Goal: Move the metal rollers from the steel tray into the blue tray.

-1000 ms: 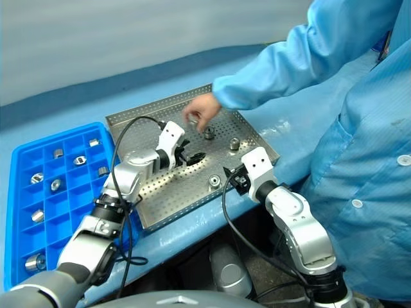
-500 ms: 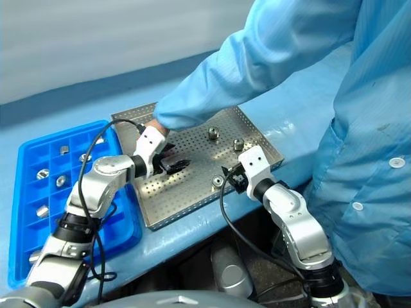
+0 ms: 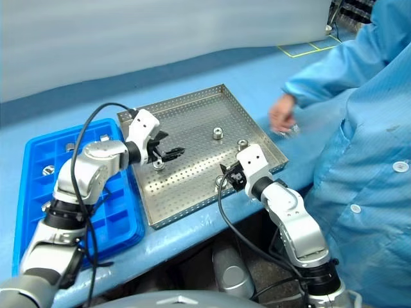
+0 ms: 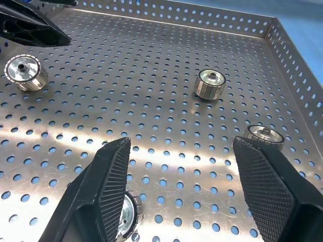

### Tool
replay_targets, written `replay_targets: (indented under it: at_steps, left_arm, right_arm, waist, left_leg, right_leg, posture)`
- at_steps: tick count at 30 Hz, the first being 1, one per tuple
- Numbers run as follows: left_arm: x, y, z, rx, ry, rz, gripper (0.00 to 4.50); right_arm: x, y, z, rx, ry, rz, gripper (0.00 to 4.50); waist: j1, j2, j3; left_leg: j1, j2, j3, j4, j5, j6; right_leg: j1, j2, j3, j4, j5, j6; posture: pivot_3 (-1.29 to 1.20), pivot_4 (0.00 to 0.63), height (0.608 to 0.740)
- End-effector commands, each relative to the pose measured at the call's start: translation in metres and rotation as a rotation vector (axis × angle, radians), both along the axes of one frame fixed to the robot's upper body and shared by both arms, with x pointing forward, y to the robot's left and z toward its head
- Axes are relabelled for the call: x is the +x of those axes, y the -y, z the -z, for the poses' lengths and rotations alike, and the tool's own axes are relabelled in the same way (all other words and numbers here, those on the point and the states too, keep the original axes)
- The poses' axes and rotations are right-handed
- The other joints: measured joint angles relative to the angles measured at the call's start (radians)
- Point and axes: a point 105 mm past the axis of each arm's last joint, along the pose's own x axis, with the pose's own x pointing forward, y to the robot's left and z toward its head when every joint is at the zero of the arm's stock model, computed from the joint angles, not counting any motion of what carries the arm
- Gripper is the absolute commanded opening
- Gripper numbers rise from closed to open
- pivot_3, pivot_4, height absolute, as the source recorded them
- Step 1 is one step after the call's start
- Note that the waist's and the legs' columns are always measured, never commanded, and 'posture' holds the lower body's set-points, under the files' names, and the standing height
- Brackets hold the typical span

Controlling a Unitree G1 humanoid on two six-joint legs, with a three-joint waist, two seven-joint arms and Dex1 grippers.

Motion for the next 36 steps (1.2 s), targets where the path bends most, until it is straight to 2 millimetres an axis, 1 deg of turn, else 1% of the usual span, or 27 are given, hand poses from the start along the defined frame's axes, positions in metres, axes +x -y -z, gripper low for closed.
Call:
replay_targets:
  at_steps: [1,6,10,12,14,17,23,26,27,28,30,34,36]
  left_arm:
    - [0.003,-0.004,0.003,0.073,-0.018,0.019,4.29]
    - [0.006,-0.015,0.009,0.190,-0.043,0.033,4.29]
    - [0.011,-0.027,0.013,0.226,-0.056,-0.014,4.29]
    - [0.009,-0.028,0.017,0.235,-0.067,-0.010,4.29]
    - [0.007,-0.026,0.023,0.247,-0.078,0.013,4.29]
    - [0.004,-0.028,0.030,0.284,-0.084,0.017,4.29]
    - [-0.002,-0.036,0.049,0.320,-0.122,-0.002,4.29]
    - [0.000,-0.044,0.054,0.365,-0.098,-0.043,4.29]
    - [0.001,-0.046,0.054,0.373,-0.091,-0.055,3.91]
    - [0.001,-0.045,0.054,0.369,-0.088,-0.057,3.69]
    - [0.001,-0.042,0.052,0.349,-0.083,-0.054,3.08]
    - [0.003,-0.034,0.050,0.306,-0.074,-0.044,3.08]
    - [0.002,-0.033,0.050,0.296,-0.075,-0.038,2.75]
  right_arm:
    - [-0.001,-0.002,-0.009,0.027,0.053,0.015,3.41]
    - [-0.007,0.002,-0.005,0.046,0.047,0.050,3.41]
    - [-0.009,0.005,-0.002,0.059,0.042,0.074,3.41]
    - [-0.009,0.004,-0.001,0.064,0.037,0.080,3.41]
    - [-0.009,0.000,-0.006,0.086,0.049,0.063,3.41]
    - [-0.009,-0.004,-0.016,0.119,0.073,0.042,3.41]
    - [-0.008,0.001,-0.011,0.089,0.057,0.056,3.41]
    - [-0.007,0.003,-0.012,0.089,0.059,0.060,3.41]
    - [-0.007,0.003,-0.013,0.091,0.059,0.063,3.41]
    - [-0.007,0.003,-0.013,0.095,0.058,0.063,3.41]
    - [-0.007,0.002,-0.013,0.097,0.056,0.058,3.41]
    - [-0.006,0.002,-0.013,0.095,0.056,0.054,3.41]
    - [-0.005,0.001,-0.013,0.090,0.057,0.054,3.41]
  waist:
    - [0.000,0.000,0.000]
    - [-0.004,0.000,0.000]
    - [-0.010,0.000,0.000]
    - [-0.013,0.000,0.000]
    - [-0.014,0.000,0.000]
    - [-0.019,0.000,0.000]
    - [-0.026,0.000,0.000]
    - [-0.025,0.000,0.000]
    - [-0.025,0.000,0.000]
    - [-0.025,0.000,0.000]
    - [-0.026,0.000,0.000]
    - [-0.023,0.000,0.000]
    - [-0.022,0.000,0.000]
  left_leg:
    - [0.000,0.000,0.000,-0.001,0.000,0.000]
    - [-0.001,0.000,0.000,-0.002,0.000,0.000]
    - [-0.001,0.000,0.000,-0.002,0.000,0.000]
    - [-0.001,0.000,0.000,-0.002,0.000,0.000]
    - [-0.001,0.000,0.000,-0.002,0.000,0.000]
    - [-0.001,0.000,0.000,-0.002,0.000,0.000]
    - [-0.001,0.000,0.000,-0.002,0.000,0.000]
    - [0.000,0.000,0.000,-0.002,0.000,0.000]
    - [0.000,0.000,0.000,-0.002,0.000,0.000]
    - [0.000,0.000,0.000,-0.001,0.000,0.000]
    - [0.000,0.000,0.000,-0.001,0.000,0.000]
    - [0.000,0.000,0.000,-0.001,0.000,0.000]
    - [0.000,0.000,0.000,-0.001,0.000,0.000]
  right_leg:
    - [0.000,0.000,0.000,0.000,0.000,0.000]
    - [-0.002,0.000,0.000,0.000,0.000,-0.001]
    - [-0.002,-0.001,0.000,0.000,0.000,-0.001]
    - [-0.002,-0.001,0.000,0.000,0.000,-0.001]
    - [-0.002,-0.001,0.000,0.000,0.000,-0.001]
    - [-0.002,-0.001,0.000,0.000,0.000,-0.001]
    - [-0.002,-0.002,0.000,0.000,0.000,-0.001]
    - [-0.001,-0.002,-0.001,0.000,0.000,-0.001]
    - [-0.001,-0.002,-0.001,0.000,0.000,-0.001]
    - [-0.001,-0.002,-0.001,0.000,0.000,-0.001]
    - [-0.001,-0.003,-0.001,0.001,0.000,0.000]
    - [-0.001,-0.003,-0.001,0.001,0.000,0.000]
    - [-0.001,-0.003,-0.001,0.001,0.000,0.000]
  posture:
    - [-0.42,0.150,0.740]
    - [-0.44,0.150,0.740]
    - [-0.45,0.150,0.740]
    - [-0.45,0.150,0.740]
    - [-0.45,0.150,0.740]
    - [-0.45,0.150,0.740]
    - [-0.45,0.150,0.740]
    - [-0.44,0.150,0.740]
    - [-0.44,0.150,0.740]
    - [-0.44,0.150,0.740]
    - [-0.43,0.150,0.740]
    - [-0.43,0.150,0.740]
    - [-0.43,0.150,0.740]
